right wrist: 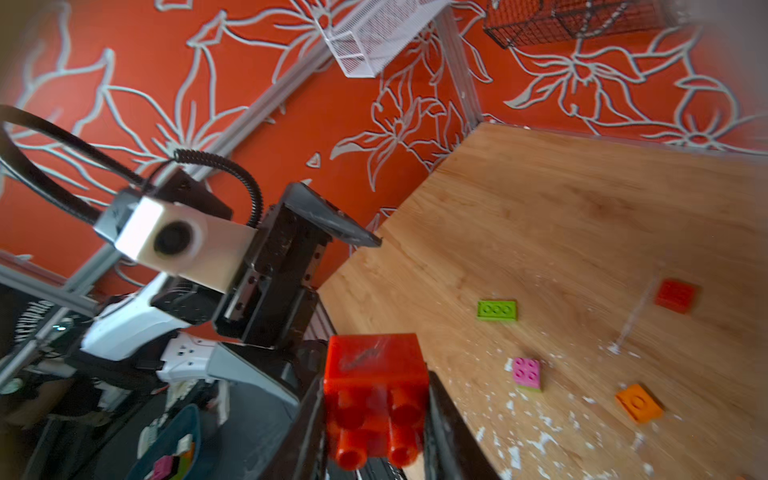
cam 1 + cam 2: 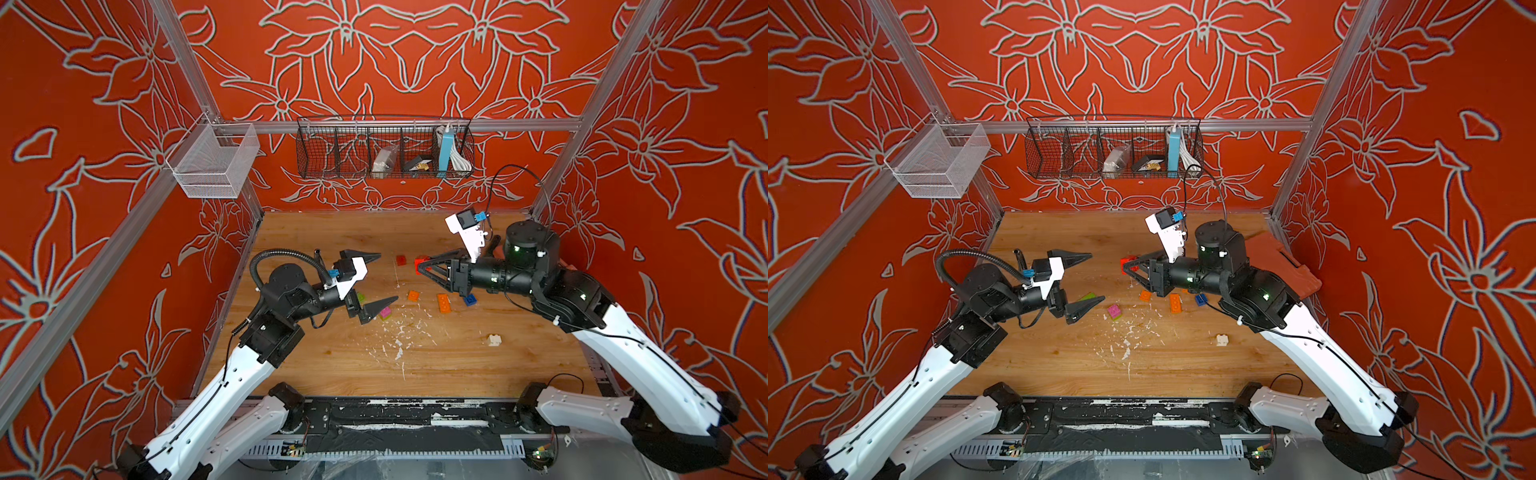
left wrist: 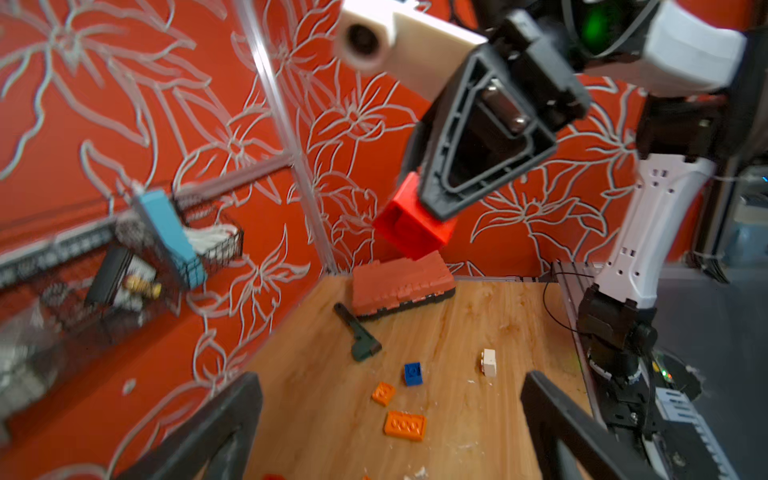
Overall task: Assemble the letter r with lego
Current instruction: Pick up the lego brick from the center of the board, then assemble the lego brick with the lego brick.
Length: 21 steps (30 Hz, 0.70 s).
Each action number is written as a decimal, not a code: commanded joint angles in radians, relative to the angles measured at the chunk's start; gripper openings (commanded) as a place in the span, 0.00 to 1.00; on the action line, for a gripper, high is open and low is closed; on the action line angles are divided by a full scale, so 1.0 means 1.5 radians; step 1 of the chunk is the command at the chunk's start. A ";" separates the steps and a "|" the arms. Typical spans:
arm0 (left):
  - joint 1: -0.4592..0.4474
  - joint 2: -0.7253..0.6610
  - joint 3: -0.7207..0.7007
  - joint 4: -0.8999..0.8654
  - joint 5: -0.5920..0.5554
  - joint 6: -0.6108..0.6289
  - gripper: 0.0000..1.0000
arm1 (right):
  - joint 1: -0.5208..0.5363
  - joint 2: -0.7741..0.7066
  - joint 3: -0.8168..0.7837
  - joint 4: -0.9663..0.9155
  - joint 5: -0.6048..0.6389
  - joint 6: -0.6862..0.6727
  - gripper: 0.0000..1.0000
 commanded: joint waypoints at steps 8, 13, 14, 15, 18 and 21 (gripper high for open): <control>-0.002 -0.048 -0.097 -0.180 -0.237 -0.344 0.99 | 0.001 0.039 -0.094 -0.104 0.118 -0.170 0.00; -0.001 0.004 -0.061 -0.328 -0.330 -0.454 0.99 | 0.001 0.088 -0.098 -0.135 0.141 -0.205 0.00; -0.001 0.013 -0.056 -0.350 -0.336 -0.454 0.99 | 0.000 0.101 -0.098 -0.140 0.156 -0.199 0.00; 0.000 0.023 -0.052 -0.367 -0.345 -0.455 0.99 | 0.001 0.121 -0.091 -0.153 0.170 -0.197 0.00; 0.004 0.050 -0.039 -0.415 -0.375 -0.470 0.99 | 0.000 0.195 -0.044 -0.226 0.195 -0.198 0.00; 0.012 0.078 -0.028 -0.458 -0.390 -0.486 0.99 | 0.002 0.238 -0.041 -0.217 0.195 -0.185 0.00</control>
